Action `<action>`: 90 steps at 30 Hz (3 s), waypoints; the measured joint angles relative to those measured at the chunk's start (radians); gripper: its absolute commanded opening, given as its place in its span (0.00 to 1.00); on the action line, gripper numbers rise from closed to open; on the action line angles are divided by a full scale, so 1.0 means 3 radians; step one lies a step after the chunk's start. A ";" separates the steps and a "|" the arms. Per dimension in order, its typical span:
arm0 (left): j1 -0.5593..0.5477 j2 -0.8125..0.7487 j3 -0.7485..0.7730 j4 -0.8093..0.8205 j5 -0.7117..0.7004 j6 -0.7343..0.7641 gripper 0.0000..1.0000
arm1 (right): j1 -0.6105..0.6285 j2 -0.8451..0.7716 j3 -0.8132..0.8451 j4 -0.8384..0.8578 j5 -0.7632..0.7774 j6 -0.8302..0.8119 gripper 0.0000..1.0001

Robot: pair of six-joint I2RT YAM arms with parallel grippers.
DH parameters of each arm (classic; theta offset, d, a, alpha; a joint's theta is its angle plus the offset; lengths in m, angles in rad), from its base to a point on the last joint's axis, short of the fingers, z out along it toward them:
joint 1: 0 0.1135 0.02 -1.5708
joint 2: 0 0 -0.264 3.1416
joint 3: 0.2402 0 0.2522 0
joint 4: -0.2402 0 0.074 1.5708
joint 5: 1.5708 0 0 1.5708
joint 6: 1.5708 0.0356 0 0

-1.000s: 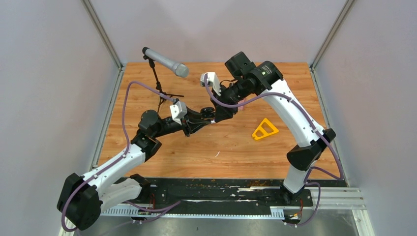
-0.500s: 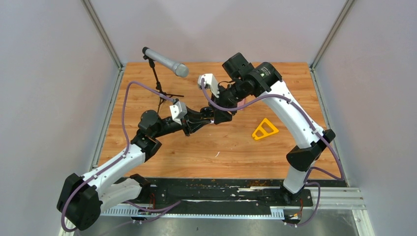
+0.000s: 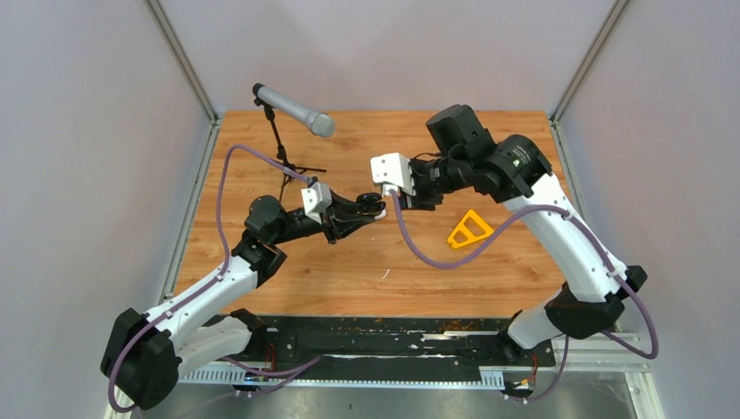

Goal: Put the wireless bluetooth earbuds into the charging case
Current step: Place the earbud in the charging case, then close the charging case.

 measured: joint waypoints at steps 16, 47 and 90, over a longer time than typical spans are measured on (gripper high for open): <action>0.0003 0.0000 0.0000 0.0000 0.0103 0.0010 0.00 | 0.0608 -0.0106 -0.0333 0.0284 0.0385 -0.0954 0.35; 0.0046 -0.0005 0.0000 -0.0029 -0.0045 0.0113 0.00 | 0.0607 0.0558 0.0477 -0.0217 0.0655 -0.0496 0.19; 0.0039 -0.0025 -0.0056 0.0099 0.0089 -0.0033 0.00 | 0.0338 0.0432 0.0481 -0.0148 0.0357 0.0608 0.57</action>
